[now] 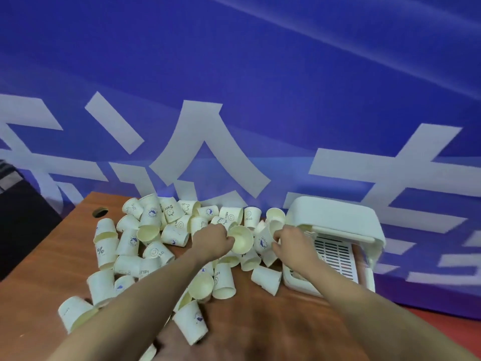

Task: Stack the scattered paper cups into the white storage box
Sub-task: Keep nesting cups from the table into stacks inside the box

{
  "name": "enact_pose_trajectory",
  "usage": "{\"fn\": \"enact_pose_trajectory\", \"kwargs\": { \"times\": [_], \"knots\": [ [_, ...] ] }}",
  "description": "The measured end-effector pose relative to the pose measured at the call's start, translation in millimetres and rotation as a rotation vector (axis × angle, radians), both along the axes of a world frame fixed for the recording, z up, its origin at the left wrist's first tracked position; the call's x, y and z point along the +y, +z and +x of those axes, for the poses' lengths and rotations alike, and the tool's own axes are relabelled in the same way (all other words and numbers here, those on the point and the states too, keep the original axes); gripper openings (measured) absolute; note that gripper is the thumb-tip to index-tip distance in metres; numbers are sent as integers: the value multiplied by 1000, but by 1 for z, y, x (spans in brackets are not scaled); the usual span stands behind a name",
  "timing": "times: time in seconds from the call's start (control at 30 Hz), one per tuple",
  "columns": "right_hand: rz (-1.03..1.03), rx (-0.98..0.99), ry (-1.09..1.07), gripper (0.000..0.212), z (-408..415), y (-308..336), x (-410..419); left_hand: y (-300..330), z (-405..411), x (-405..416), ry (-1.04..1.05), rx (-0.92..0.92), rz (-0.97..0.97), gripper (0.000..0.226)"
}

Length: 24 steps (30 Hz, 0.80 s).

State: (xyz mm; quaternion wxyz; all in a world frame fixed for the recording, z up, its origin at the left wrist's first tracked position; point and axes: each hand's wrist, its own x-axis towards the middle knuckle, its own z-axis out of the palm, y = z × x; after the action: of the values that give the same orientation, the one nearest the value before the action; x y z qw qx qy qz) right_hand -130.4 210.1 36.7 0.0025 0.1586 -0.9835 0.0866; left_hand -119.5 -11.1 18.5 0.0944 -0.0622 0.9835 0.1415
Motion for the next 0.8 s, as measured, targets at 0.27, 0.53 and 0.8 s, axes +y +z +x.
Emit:
{"fn": "enact_pose_trajectory", "kwargs": {
  "times": [0.27,0.53,0.8],
  "knots": [
    [-29,10,-172,18,26,10,93,6,-2,93,-69,-13,142,34],
    [-69,-46,-328,17,52,9,159,15,-10,158,-87,-13,237,36],
    [-67,-81,-401,20,71,-5,195,-4,-23,189,-68,-93,297,32]
  ]
}}
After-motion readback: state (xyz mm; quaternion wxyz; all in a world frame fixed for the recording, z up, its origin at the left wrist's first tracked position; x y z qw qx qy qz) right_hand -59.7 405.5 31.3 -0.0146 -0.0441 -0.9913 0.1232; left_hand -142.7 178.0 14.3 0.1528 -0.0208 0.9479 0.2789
